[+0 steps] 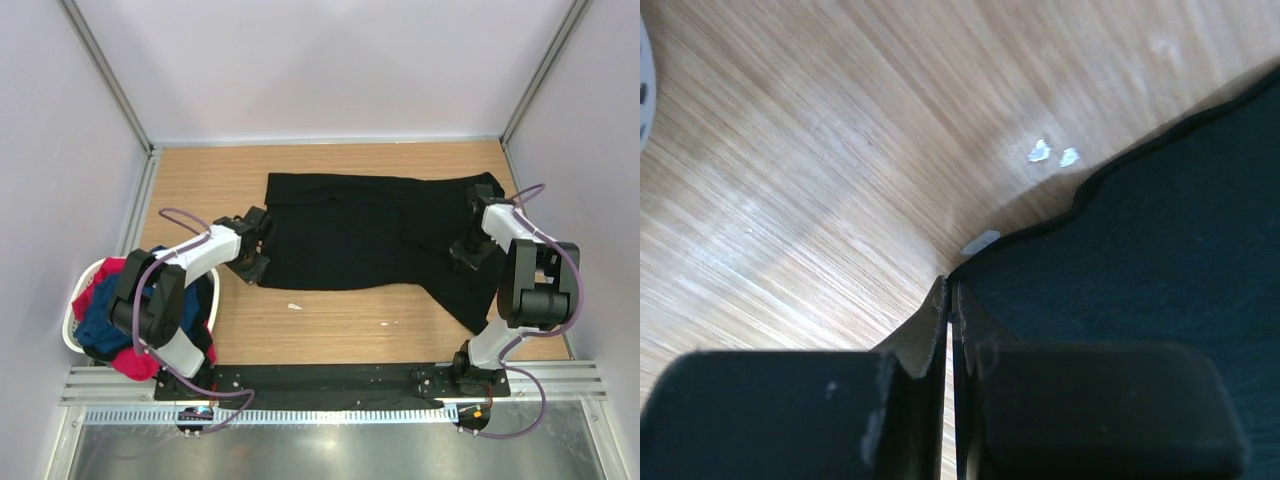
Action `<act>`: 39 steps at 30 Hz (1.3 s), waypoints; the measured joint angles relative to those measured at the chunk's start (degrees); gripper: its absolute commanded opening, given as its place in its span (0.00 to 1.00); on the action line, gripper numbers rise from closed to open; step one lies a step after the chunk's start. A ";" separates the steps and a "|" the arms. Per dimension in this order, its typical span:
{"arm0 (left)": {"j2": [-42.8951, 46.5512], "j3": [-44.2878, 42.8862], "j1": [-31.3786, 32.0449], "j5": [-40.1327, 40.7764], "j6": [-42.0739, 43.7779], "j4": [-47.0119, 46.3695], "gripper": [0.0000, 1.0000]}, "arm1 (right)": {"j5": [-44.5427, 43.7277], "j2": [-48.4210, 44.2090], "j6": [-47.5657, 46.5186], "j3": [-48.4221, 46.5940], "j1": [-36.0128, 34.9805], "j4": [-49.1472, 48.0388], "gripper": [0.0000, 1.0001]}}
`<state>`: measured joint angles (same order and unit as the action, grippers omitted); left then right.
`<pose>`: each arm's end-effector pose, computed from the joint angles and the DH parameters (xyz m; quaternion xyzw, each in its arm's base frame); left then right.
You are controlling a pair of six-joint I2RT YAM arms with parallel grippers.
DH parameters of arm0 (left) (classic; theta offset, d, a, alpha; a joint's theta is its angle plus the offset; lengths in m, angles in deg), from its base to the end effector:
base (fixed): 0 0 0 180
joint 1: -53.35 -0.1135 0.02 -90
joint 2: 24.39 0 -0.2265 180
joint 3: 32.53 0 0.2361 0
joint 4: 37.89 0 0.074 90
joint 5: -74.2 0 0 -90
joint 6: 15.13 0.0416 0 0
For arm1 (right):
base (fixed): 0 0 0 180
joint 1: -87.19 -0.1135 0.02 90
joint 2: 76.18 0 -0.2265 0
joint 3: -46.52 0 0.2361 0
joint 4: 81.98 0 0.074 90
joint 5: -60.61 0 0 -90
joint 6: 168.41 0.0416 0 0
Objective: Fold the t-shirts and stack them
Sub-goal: Fold the tshirt
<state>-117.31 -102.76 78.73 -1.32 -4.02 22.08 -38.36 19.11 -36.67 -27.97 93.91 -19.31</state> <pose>0.2429 -0.1037 0.1353 -0.4529 0.8804 0.0271 0.1383 0.2720 -0.0386 0.1408 0.4125 0.9058 -0.0574 0.0776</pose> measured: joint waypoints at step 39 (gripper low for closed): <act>-21.29 -37.44 -2.16 8.98 8.11 11.74 0.00 | -10.88 27.10 -12.50 -50.56 -7.56 11.56 0.01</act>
<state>-138.60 -140.20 76.57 7.66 4.09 33.82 -49.24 46.21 -49.17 -78.53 86.35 -7.75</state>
